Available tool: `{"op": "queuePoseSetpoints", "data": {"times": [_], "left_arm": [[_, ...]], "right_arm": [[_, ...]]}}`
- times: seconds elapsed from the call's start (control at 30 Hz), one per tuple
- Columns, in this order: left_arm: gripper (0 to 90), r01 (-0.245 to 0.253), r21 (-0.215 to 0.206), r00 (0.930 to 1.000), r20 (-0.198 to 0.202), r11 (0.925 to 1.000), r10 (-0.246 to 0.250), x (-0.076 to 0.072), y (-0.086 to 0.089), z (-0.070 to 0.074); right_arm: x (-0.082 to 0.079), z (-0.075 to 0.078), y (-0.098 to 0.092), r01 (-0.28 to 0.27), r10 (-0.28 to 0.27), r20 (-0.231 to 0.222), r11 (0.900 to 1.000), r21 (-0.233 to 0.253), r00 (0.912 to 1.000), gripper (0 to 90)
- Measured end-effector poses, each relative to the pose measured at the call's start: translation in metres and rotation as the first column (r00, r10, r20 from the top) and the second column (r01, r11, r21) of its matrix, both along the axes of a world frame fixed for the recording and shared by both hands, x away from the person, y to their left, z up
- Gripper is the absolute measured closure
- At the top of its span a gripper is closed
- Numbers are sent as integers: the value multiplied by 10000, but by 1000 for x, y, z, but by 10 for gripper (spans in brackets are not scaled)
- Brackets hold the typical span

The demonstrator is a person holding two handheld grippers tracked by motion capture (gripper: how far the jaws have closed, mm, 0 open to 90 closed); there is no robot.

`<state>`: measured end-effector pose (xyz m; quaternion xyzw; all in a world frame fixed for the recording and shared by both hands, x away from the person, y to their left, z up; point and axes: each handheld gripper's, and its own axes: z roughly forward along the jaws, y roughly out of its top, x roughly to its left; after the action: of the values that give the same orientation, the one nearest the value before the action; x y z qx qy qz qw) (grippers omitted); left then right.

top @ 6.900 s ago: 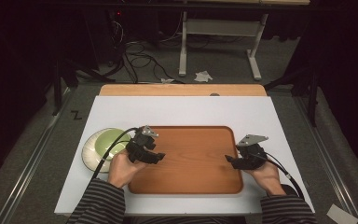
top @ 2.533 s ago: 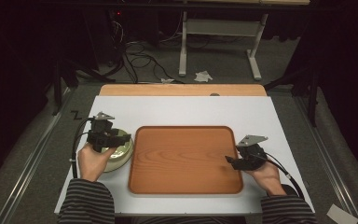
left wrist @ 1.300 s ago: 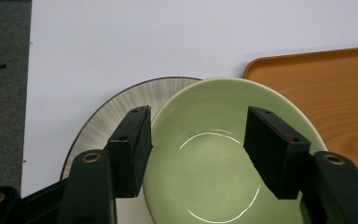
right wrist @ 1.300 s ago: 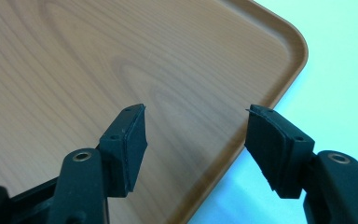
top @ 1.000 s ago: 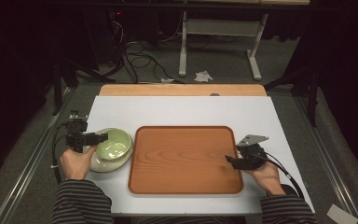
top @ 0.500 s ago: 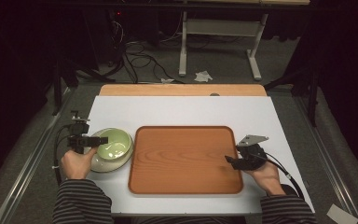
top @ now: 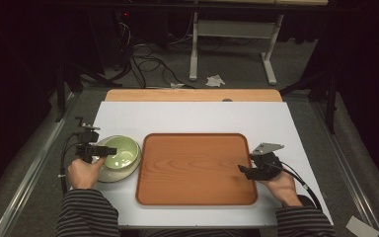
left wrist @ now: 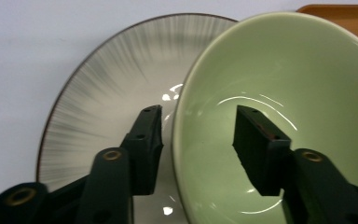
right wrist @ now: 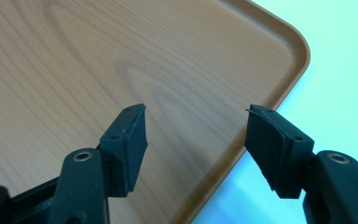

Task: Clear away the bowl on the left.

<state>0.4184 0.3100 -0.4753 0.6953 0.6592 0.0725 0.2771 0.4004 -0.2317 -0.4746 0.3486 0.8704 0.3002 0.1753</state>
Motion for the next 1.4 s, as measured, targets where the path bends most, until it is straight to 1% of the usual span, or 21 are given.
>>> {"op": "queuePoseSetpoints", "data": {"times": [0.07, 0.1, 0.13, 0.33, 0.37, 0.43, 0.5, 0.53, 0.57, 0.63, 0.67, 0.73, 0.8, 0.83, 0.97, 1.0, 1.07, 1.17, 1.27, 1.33, 1.4], "left_arm": [[559, 7, 11, 10000, -37, 10000, -7, 0, 0, 0], [594, 17, -25, 9999, -108, 10000, -17, 1, 0, 0], [606, -1, -81, 9999, -147, 10000, 0, 1, 1, -1], [730, -102, -18, 9995, -284, 9999, 102, 2, 4, -1], [750, -162, -120, 9993, -349, 9998, 158, 2, 7, -2], [779, -185, -131, 9991, -389, 9997, 180, 2, 8, -2], [798, -225, -333, 9990, -403, 9992, 212, 2, 11, -5], [812, -229, -496, 9983, -547, 9985, 202, 3, 13, -7], [821, -190, -542, 9978, -648, 9983, 155, 4, 13, -9], [824, -147, -405, 9976, -681, 9991, 119, 4, 12, -8], [824, -141, -413, 9975, -696, 9990, 112, 5, 12, -8], [830, -159, -566, 9973, -730, 9983, 118, 4, 14, -8], [835, -158, -488, 9973, -729, 9987, 122, 3, 13, -7], [836, -177, -514, 9975, -697, 9985, 141, 3, 13, -7], [835, -196, -618, 9975, -687, 9979, 153, 2, 14, -5], [835, -158, -453, 9978, -657, 9988, 128, 1, 14, -2], [835, -167, -400, 9979, -637, 9991, 142, -1, 15, -1], [835, -239, -449, 9979, -614, 9987, 211, 0, 17, -1], [835, -291, -425, 9983, -520, 9987, 269, -1, 18, 1], [835, -370, -522, 9985, -426, 9979, 348, -3, 20, 2], [835, -501, -661, 9986, -223, 9965, 488, -4, 21, 5]], "right_arm": [[0, 0, 0, -16, 16, -28, 10000, 34, 10000, 402], [0, 0, 0, -3, 3, -21, 10000, 4, 10000, 402], [0, 0, 0, 18, -18, -34, 10000, -3, 10000, 402], [0, 0, -1, -16, 16, -25, 10000, 32, 10000, 402], [0, 0, 0, -57, 57, -21, 10000, 10, 10000, 402], [0, -1, 0, -85, 85, -77, 10000, -40, 9999, 401], [0, 0, 0, -48, 48, -66, 10000, -13, 10000, 401], [0, 0, -1, -41, 41, -70, 10000, -50, 10000, 401], [0, 0, -1, -24, 24, -80, 10000, -2, 10000, 401], [-1, 0, -2, 21, -21, -66, 10000, -24, 10000, 400], [-1, 0, -2, 42, -42, -59, 10000, 16, 10000, 401], [0, -1, -1, -16, 16, -74, 10000, -17, 10000, 401], [0, -1, -1, -23, 23, -57, 10000, -1, 10000, 401], [-1, 0, -1, 0, 0, -51, 10000, -50, 10000, 401], [-1, 0, -2, 3, -3, 3, 10000, 11, 10000, 400], [-1, 0, -1, 18, -18, -47, 10000, -50, 10000, 400], [-1, 1, -1, 53, -53, -24, 10000, 16, 10000, 401], [-1, 0, -2, 84, -84, -37, 10000, -13, 10000, 400], [0, 0, -2, 31, -31, -1, 10000, 20, 10000, 400], [-1, 1, -2, 58, -58, -1, 10000, -6, 10000, 401], [-2, 1, -2, 73, -73, -5, 10000, 10, 10000, 400]]}}
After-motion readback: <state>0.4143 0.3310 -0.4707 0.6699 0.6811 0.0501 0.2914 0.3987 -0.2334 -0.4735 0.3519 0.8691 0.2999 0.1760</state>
